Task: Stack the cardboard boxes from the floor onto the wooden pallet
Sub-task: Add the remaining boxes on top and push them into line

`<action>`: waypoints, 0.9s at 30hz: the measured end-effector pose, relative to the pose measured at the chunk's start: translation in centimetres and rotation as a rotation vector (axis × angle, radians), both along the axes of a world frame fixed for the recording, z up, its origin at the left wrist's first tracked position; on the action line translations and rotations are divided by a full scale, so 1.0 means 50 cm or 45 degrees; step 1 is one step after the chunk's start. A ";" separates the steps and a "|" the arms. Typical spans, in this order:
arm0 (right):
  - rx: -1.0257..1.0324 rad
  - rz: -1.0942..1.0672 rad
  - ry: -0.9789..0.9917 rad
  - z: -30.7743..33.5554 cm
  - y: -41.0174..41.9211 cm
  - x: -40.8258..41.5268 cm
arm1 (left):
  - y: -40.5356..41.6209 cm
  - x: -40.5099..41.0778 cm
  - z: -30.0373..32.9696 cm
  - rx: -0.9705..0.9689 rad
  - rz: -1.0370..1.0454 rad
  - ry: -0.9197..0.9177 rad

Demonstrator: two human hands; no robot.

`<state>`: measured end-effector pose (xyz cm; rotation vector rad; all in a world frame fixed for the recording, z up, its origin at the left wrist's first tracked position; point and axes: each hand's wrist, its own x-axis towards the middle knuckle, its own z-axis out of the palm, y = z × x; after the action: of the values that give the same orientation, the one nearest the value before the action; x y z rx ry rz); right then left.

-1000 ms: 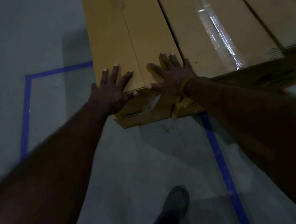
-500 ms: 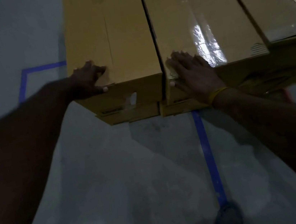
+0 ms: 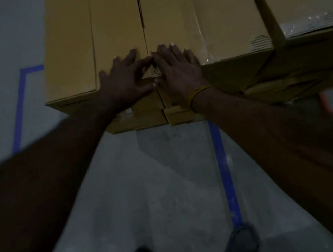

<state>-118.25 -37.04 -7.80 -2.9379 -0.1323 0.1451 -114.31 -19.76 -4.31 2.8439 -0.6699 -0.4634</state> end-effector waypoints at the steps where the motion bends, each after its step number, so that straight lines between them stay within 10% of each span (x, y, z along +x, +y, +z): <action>1: -0.015 -0.009 -0.001 -0.004 -0.001 0.000 | -0.025 -0.021 -0.005 -0.007 0.039 -0.065; 8: 0.082 -0.032 -0.466 -0.080 0.020 -0.121 | -0.026 -0.205 -0.140 -0.097 -0.028 -0.491; 15: -0.134 0.000 -0.034 -0.330 -0.041 -0.272 | -0.064 -0.269 -0.372 0.112 -0.237 0.040; 27: -0.198 -0.057 0.193 -0.424 -0.135 -0.250 | -0.081 -0.208 -0.476 0.382 -0.425 -0.346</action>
<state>-130.75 -43.81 -28.99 -3.0663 -0.0337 0.3870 -124.74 -23.80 -28.09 3.1174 -1.2342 -0.2384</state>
